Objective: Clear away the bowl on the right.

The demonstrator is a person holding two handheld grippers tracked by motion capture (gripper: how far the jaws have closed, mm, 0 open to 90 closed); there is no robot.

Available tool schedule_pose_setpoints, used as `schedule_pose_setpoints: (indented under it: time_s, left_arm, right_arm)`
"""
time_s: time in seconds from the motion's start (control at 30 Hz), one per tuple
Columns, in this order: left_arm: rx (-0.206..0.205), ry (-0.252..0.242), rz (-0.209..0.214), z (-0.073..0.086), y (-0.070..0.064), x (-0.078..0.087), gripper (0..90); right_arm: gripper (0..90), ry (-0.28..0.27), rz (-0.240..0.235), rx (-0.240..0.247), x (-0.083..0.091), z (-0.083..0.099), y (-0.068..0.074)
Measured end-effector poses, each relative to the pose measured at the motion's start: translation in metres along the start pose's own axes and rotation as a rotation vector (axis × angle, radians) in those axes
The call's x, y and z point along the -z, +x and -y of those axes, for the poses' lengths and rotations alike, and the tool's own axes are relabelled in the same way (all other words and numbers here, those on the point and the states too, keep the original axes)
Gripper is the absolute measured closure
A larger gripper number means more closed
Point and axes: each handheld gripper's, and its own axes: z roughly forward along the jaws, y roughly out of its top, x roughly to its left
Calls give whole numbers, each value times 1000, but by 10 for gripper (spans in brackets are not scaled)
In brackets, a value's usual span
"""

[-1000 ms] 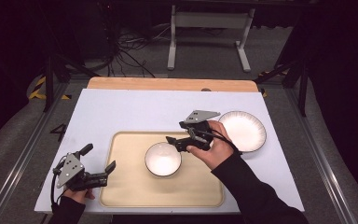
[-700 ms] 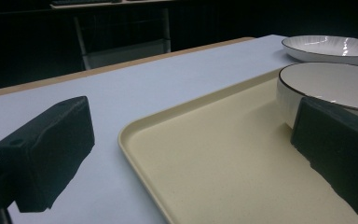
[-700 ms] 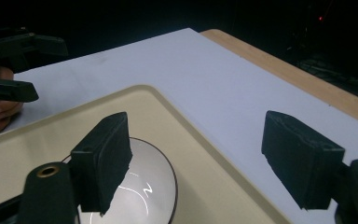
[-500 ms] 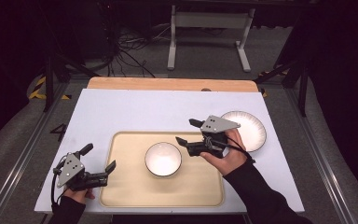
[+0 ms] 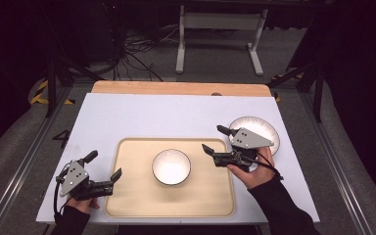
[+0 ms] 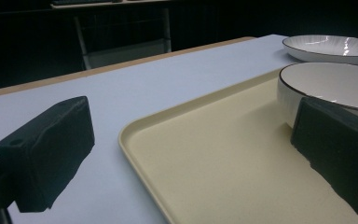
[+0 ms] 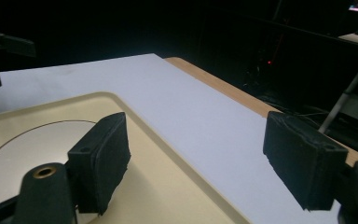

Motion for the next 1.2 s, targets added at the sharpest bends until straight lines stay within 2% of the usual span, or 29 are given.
schedule_pose_setpoints:
  time_s: [0.23,0.43,0.83,1.2]
  left_arm:
    - [-1,1,0,0,0,0,1]
    - [-2,1,1,0,0,0,1]
    - [-5,2,13,0,0,1,1]
    - [5,-7,27,0,0,2,1]
  right_arm:
    - [197,-27,39,3,16,9,-11]
    - [197,-36,50,3,28,19,-16]
    - [196,-72,97,7,40,42,-18]
    - [190,-66,120,-14,44,68,-16]
